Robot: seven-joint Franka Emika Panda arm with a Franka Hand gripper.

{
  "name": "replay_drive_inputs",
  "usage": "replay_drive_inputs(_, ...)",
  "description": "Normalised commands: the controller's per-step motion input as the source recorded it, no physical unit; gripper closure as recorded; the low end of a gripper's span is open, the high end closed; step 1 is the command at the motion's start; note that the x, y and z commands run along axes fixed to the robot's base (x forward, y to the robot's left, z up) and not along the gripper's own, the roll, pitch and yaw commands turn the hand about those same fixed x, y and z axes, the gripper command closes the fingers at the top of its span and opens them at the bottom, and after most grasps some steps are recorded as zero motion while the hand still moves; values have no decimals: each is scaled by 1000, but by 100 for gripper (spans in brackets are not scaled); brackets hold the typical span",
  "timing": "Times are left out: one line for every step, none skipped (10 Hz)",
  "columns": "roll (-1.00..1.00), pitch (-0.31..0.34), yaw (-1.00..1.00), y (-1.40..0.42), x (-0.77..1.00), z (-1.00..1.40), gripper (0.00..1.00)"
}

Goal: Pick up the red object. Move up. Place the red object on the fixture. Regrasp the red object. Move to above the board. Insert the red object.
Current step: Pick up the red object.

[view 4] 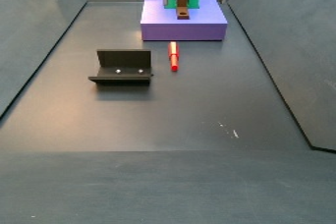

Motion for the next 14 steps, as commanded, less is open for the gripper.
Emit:
replay_drive_inputs(0, 0, 0, -991, 289, -411, 0)
replay_drive_inputs(16, 1, 0, -1000, 271, -566, 0)
replay_drive_inputs(14, 0, 0, -1000, 277, -629, 0)
replay_drive_inputs(14, -37, 0, -1000, 260, -714, 0)
replay_drive_inputs(23, -54, 0, -1000, 294, -834, 0)
replay_drive_inputs(64, -116, 0, -1000, 240, -854, 0)
replay_drive_inputs(160, -163, 43, -871, 146, -789, 0)
replay_drive_inputs(224, -146, 86, -697, 17, -751, 0)
replay_drive_inputs(163, -206, 40, -426, 0, -763, 0)
replay_drive_inputs(107, -240, 0, -209, -71, -766, 0)
replay_drive_inputs(24, -191, 80, -6, -194, -400, 0)
replay_drive_inputs(94, -110, 51, 0, -163, -354, 0)
replay_drive_inputs(90, -154, 43, 0, -29, -574, 0)
replay_drive_inputs(27, -131, 0, -74, 0, -483, 0)
